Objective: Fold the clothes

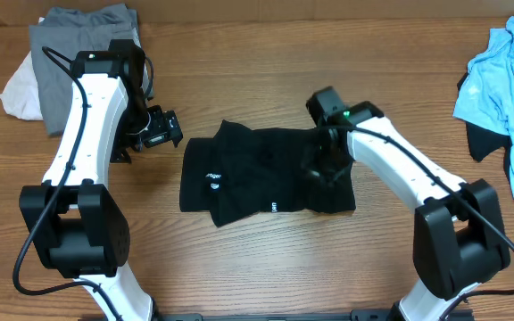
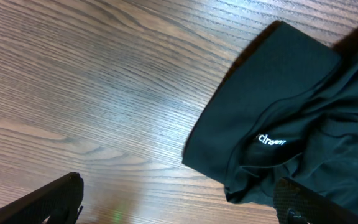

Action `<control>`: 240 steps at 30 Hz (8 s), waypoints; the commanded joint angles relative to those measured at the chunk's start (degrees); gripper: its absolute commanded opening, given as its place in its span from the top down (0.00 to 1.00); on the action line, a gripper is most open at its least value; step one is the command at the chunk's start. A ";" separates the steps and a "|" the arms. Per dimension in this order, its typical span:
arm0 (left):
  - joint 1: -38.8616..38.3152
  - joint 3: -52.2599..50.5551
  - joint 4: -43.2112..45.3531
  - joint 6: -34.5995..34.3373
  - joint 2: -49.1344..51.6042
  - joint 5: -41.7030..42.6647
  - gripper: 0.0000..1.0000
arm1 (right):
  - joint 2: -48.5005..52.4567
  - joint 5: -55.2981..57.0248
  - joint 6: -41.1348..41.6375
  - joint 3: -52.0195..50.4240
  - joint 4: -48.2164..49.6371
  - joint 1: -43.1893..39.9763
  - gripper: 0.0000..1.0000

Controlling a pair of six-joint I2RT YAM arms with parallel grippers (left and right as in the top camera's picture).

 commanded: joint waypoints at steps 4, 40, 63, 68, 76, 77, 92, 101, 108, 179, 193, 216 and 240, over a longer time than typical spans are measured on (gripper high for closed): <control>-0.44 -0.24 0.00 0.24 -0.11 0.59 0.00 | -0.81 -0.13 -2.67 2.71 6.91 -1.18 0.55; -0.42 -13.46 6.62 0.22 -0.11 0.63 0.00 | 8.02 1.20 -6.84 15.15 7.63 -6.25 0.63; -0.44 -13.46 6.99 0.22 -0.11 2.14 0.00 | 4.35 0.66 -13.57 0.57 -12.35 -2.95 0.81; -0.44 -13.46 7.02 0.22 -0.11 2.16 0.00 | 4.35 -4.55 -13.27 -6.34 -5.46 -2.95 0.91; -0.44 -13.46 7.08 0.22 -0.11 2.14 0.00 | 4.31 -8.72 -9.88 -10.80 0.28 -2.97 0.96; -0.44 -13.46 7.10 0.24 -0.11 2.14 0.00 | 4.07 -8.74 -9.55 -10.67 0.57 -2.97 0.96; -0.42 -13.99 13.94 8.96 -0.11 8.39 0.00 | -0.44 -3.37 -15.52 7.91 -16.59 -6.54 0.15; 1.70 -16.35 18.27 14.62 -0.11 11.65 0.00 | -0.44 -3.21 -18.97 11.19 -17.44 -6.62 0.03; 7.98 -16.37 18.01 18.05 1.38 16.70 0.00 | -0.44 -3.26 -18.95 11.19 -15.80 -6.62 0.00; -4.15 -14.71 15.30 15.85 26.21 16.98 0.96 | -0.44 -3.45 -19.15 11.17 -12.59 -6.62 0.00; 6.78 4.15 -5.53 4.22 23.47 -1.55 0.96 | -0.37 -2.64 -18.67 6.12 -7.04 -6.62 0.00; -12.31 7.23 -10.69 3.82 6.49 5.60 0.96 | -0.37 -13.62 -9.97 -10.58 15.78 -3.37 0.46; -29.92 7.17 -2.49 0.59 6.51 9.68 0.85 | -0.33 -13.64 -5.31 -13.57 21.03 -1.09 0.62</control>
